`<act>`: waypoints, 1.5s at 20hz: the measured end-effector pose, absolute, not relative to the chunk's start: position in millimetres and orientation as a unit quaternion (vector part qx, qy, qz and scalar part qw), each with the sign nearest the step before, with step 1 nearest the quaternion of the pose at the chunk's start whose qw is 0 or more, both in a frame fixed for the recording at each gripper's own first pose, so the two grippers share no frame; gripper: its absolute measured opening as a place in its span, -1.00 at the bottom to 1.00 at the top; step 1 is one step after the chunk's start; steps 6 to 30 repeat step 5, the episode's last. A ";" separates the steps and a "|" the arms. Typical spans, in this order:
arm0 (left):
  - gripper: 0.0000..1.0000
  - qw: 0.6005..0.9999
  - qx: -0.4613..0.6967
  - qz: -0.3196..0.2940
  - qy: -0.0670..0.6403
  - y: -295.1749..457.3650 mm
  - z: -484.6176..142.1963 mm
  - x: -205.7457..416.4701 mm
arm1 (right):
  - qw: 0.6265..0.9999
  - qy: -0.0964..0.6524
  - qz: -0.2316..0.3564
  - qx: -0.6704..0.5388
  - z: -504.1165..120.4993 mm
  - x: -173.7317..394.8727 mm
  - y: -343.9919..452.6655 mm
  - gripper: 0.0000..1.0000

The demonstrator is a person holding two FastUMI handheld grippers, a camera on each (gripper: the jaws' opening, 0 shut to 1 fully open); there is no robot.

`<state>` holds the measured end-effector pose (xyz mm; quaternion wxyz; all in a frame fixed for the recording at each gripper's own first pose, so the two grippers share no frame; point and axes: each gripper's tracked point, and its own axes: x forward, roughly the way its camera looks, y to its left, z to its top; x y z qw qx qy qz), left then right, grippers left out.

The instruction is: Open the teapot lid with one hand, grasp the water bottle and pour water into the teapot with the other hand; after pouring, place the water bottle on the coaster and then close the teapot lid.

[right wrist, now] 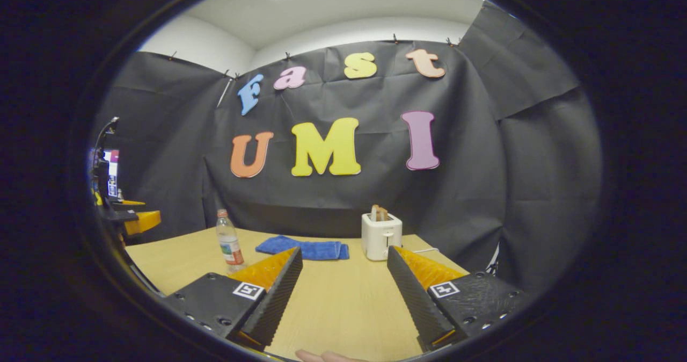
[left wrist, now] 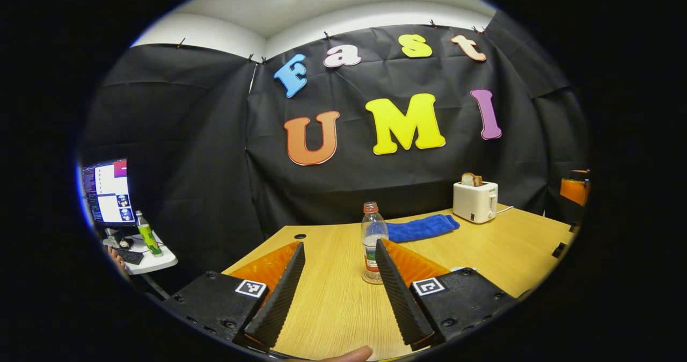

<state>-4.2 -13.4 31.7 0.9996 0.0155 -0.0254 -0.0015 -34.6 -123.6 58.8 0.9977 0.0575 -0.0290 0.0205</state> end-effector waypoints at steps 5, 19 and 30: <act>0.66 1.000 0.015 0.000 -0.021 -12.2 28.8 -3.3 | 0.998 -0.023 0.019 0.053 54.0 -31.0 -123.6 0.92; 0.66 1.000 0.015 0.000 -0.021 -12.2 28.8 -3.3 | 0.998 -0.023 0.019 0.053 54.0 -31.0 -123.6 0.92; 0.66 1.000 0.015 0.000 -0.021 -12.2 28.8 -3.3 | 0.998 -0.023 0.019 0.053 54.0 -31.0 -123.6 0.92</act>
